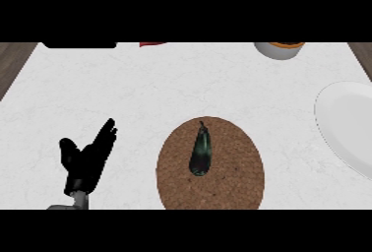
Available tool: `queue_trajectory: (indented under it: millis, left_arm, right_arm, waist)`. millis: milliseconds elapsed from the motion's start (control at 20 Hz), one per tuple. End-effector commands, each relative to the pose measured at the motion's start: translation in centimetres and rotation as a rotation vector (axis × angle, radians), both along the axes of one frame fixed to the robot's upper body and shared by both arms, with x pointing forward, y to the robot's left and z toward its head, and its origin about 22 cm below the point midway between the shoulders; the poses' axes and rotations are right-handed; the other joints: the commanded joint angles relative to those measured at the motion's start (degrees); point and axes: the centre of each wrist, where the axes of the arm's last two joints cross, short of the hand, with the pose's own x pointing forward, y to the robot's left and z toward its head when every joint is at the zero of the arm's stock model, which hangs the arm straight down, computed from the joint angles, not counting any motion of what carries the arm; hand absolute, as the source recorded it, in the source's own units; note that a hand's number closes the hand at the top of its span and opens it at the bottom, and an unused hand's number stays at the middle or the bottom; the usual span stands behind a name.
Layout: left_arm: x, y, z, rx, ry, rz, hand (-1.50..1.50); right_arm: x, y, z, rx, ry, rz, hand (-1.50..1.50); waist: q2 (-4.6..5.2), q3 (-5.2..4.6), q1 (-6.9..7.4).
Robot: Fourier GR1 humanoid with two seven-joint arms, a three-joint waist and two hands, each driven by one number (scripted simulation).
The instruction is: Pick the can from the placemat and place it in the plate
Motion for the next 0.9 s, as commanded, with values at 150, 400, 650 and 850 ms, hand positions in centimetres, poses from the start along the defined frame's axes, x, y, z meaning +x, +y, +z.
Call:
queue_trajectory:
  millis: [150,400,650,850]
  left_arm:
    - [-0.2,0.7,-1.5,0.003,0.032,0.013,0.0]
    - [-0.5,-1.2,-0.5,0.012,0.041,0.028,0.0]
    - [-0.6,-1.2,-1.8,-0.006,0.059,0.027,0.0]
    - [-0.6,0.2,-1.2,-0.003,0.057,0.034,0.0]
  right_arm:
    - [-1.8,1.0,-0.2,-0.052,-0.225,-0.038,-1.5]
    - [-5.5,4.1,-0.9,0.013,-0.321,0.1,-1.5]
    - [-9.7,7.8,-3.3,0.069,-0.338,0.194,-1.5]
    - [-11.9,11.2,-3.9,0.095,-0.289,0.276,-1.5]
  waist:
    - [0.07,-0.36,-0.53]
    - [-0.32,-0.46,-1.27]
    - [-0.21,-0.5,-1.37]
    - [-0.25,-0.52,-1.07]
